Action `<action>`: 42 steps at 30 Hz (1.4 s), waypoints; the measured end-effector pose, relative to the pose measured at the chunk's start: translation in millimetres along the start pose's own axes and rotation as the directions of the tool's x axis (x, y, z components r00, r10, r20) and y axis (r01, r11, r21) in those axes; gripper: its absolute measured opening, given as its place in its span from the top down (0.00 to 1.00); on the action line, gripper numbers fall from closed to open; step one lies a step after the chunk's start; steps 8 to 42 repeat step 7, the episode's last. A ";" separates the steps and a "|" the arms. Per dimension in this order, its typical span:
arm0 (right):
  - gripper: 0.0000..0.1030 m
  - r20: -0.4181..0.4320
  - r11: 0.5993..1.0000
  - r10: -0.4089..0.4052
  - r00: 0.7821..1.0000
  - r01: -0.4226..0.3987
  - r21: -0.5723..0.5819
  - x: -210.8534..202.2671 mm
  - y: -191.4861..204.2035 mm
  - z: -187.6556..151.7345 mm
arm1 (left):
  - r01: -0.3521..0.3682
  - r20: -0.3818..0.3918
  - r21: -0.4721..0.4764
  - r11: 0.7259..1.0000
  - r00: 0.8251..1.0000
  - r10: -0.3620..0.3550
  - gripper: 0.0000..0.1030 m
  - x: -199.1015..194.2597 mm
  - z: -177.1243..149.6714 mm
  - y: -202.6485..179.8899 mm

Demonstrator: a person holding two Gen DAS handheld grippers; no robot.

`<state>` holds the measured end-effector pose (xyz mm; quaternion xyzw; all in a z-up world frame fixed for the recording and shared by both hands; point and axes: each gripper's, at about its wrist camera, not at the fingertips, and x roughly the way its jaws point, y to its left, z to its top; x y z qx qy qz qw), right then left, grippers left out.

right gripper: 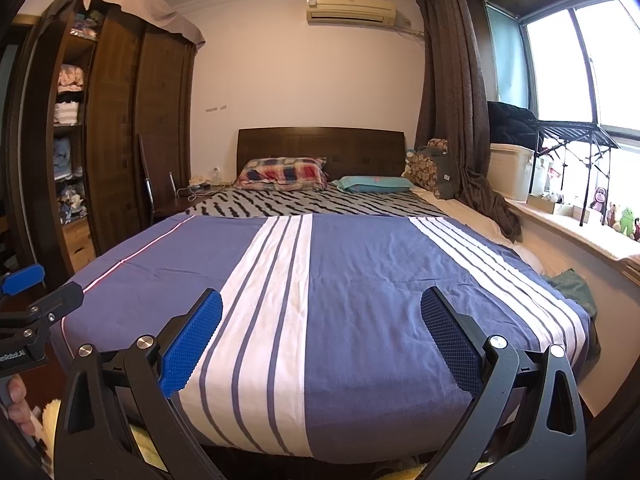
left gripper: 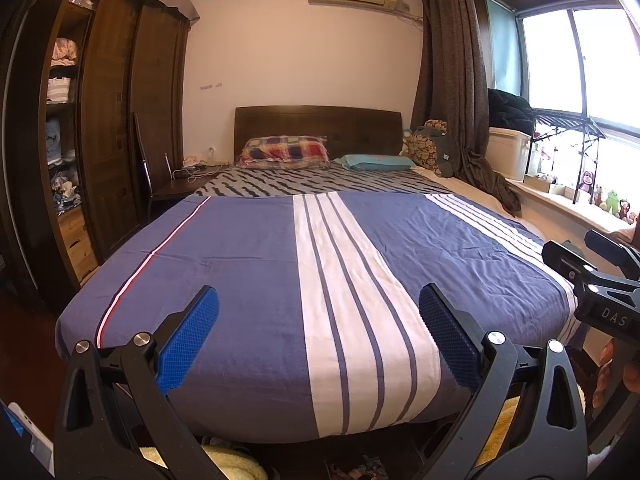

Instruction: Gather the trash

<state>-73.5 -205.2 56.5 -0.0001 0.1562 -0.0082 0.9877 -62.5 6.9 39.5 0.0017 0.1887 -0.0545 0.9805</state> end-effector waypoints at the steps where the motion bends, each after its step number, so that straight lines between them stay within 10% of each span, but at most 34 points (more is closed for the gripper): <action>1: 0.03 0.000 1.000 0.001 1.000 -0.001 -0.002 0.0 0.5 0.1 | 0.000 -0.004 -0.002 1.000 1.000 0.000 0.08 0.8 0.9 0.1; 42: 0.03 0.000 1.000 -0.002 1.000 0.002 -0.004 1.0 1.0 0.5 | 0.022 -0.011 0.005 1.000 1.000 -0.022 0.08 3.6 2.7 -0.7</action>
